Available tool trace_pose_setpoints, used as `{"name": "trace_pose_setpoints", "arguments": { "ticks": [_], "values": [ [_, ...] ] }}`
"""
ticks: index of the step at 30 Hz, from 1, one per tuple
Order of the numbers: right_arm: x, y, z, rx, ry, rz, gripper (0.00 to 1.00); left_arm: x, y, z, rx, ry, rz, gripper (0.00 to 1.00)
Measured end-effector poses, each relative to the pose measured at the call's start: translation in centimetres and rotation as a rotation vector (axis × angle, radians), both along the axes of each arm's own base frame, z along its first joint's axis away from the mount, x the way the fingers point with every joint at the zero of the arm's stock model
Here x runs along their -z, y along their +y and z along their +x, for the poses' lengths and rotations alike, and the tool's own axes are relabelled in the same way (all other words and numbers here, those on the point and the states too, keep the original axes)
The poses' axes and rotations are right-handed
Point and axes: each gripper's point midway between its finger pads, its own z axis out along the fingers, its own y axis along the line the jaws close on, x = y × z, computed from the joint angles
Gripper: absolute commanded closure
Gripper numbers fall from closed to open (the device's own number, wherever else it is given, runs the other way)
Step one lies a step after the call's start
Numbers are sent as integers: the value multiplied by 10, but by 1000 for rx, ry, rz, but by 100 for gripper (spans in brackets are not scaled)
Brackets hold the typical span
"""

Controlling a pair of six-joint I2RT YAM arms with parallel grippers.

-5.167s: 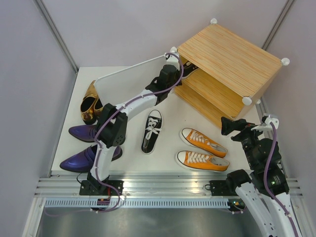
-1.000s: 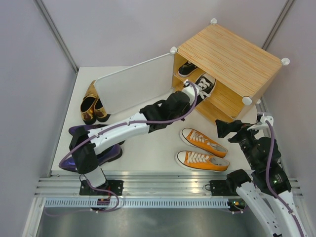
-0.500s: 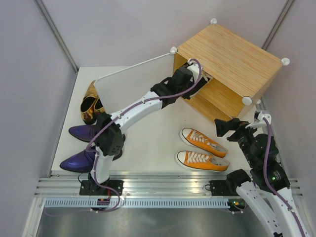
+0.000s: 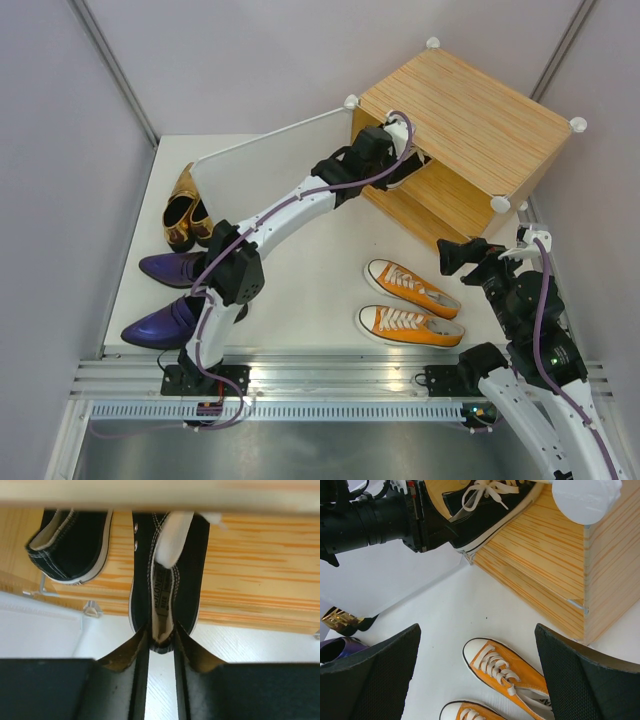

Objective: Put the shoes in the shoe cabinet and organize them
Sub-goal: Place the shoe in the shoe cabinet.

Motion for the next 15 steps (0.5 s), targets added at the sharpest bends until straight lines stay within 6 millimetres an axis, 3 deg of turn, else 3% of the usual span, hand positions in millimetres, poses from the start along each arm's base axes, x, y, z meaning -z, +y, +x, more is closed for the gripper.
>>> {"name": "trace_pose_setpoints", "arguments": {
  "ticks": [4,5,8,15],
  "values": [
    [-1,0,0,0,-4,1,2,-11,-3,6,2,-27,-32,51],
    [-1,0,0,0,-5,2,2,-14,-4,8,1,-36,-41,40],
    [-2,0,0,0,-6,2,2,-18,-5,10,-1,-45,-52,26],
    [-2,0,0,0,-6,2,2,-19,-5,10,-2,-49,-61,20]
  ]
}}
